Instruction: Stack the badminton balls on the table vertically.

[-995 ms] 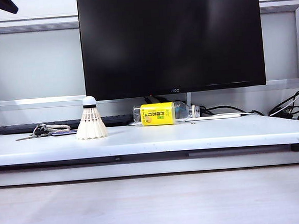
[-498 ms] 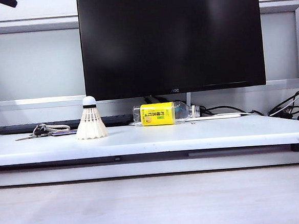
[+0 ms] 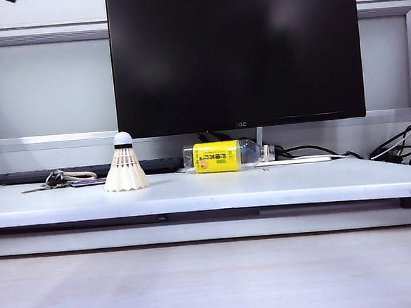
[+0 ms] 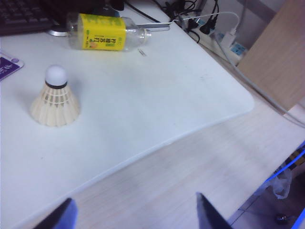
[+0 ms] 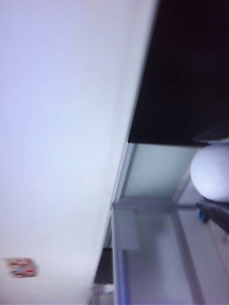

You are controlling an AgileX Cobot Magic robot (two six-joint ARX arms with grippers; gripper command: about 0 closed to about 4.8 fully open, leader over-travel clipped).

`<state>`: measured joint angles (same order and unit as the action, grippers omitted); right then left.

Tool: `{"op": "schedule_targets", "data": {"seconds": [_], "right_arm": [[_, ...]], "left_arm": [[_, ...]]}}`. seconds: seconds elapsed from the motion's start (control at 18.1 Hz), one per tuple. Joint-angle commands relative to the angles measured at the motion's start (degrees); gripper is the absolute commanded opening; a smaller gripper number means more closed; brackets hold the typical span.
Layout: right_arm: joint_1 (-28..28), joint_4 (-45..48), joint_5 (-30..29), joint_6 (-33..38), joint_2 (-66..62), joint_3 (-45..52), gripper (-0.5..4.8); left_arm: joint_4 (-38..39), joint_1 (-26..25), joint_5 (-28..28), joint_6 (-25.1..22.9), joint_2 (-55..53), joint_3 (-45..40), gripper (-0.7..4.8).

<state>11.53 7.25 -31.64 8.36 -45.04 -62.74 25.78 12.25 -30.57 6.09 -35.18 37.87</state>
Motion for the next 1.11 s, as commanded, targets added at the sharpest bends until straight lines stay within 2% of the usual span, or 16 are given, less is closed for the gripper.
{"op": "schedule_targets", "data": {"seconds": [0.06, 0.22, 0.5, 0.72, 0.88, 1.11], "right_arm": [[0.3, 14.5, 0.2, 9.1, -0.1, 10.0, 1.34], [1.0, 26.6, 0.2, 15.6, -4.0, 16.7, 1.35], [6.8, 36.5, 0.5, 15.6, -14.6, 16.7, 1.35], [12.2, 45.3, 3.3, 15.4, -24.4, 16.6, 1.35], [14.8, 49.6, 3.7, 15.4, -32.2, 15.4, 1.35], [16.8, 50.5, 3.2, 15.3, -41.5, 9.9, 1.35]], "left_arm": [[0.4, 0.0, -0.1, 0.1, 1.7, 0.0, 3.36], [1.0, 0.0, -0.1, 0.1, 3.2, 0.0, 3.36], [2.8, 0.0, 0.1, 0.1, 4.2, 0.0, 3.36], [3.8, 0.0, 1.4, 0.0, 4.8, 0.0, 3.36], [3.8, 0.0, 2.3, 0.0, 5.4, 0.0, 3.36], [4.4, 0.0, 3.9, -0.1, 5.7, 0.0, 3.36]]}}
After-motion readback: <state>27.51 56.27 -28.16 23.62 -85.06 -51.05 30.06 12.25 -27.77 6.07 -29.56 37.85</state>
